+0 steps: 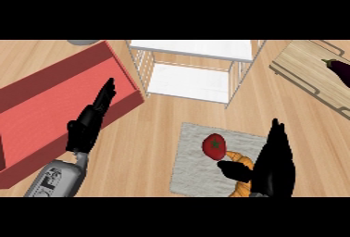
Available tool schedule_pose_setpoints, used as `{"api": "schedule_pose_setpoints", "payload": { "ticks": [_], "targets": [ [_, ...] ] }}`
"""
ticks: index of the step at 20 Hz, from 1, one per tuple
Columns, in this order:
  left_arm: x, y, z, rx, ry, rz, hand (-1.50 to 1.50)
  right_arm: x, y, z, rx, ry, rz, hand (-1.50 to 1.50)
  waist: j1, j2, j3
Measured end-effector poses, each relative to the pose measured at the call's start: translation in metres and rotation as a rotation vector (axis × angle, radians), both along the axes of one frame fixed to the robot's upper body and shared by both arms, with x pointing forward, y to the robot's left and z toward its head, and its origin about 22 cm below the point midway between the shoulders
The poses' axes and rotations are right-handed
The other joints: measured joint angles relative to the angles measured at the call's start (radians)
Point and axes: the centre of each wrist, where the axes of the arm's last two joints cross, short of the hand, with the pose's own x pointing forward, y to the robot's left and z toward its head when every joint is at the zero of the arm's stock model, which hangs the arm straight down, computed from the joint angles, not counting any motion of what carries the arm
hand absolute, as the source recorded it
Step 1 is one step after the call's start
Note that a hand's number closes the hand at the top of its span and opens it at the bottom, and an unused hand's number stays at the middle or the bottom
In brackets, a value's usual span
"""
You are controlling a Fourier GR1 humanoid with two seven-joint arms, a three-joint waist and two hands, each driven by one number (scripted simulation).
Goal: Pick the tomato from the placemat and place it in the tiered shelf
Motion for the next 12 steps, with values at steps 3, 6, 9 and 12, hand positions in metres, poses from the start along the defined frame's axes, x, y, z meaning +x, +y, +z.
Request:
{"api": "schedule_pose_setpoints", "payload": {
  "ticks": [3,6,9,12],
  "targets": [
    [-0.002,-0.001,-0.001,-0.004,0.004,-0.006,0.0,0.008,-0.001,-0.003,0.002,0.024,0.001,-1.5,0.0,-0.002,0.0],
    [-0.002,-0.001,0.0,-0.004,0.007,-0.001,0.0,0.015,0.0,-0.008,0.0,0.047,0.006,-1.5,0.0,-0.002,0.0],
    [-0.002,0.0,-0.001,-0.009,0.007,-0.002,0.0,0.021,0.0,-0.012,-0.003,0.066,0.004,-1.5,-0.002,-0.003,0.0],
    [-0.007,-0.003,-0.004,-0.012,-0.005,-0.006,0.0,0.026,0.0,-0.015,-0.002,0.076,0.007,-1.5,-0.001,-0.006,0.001]
  ]
}}
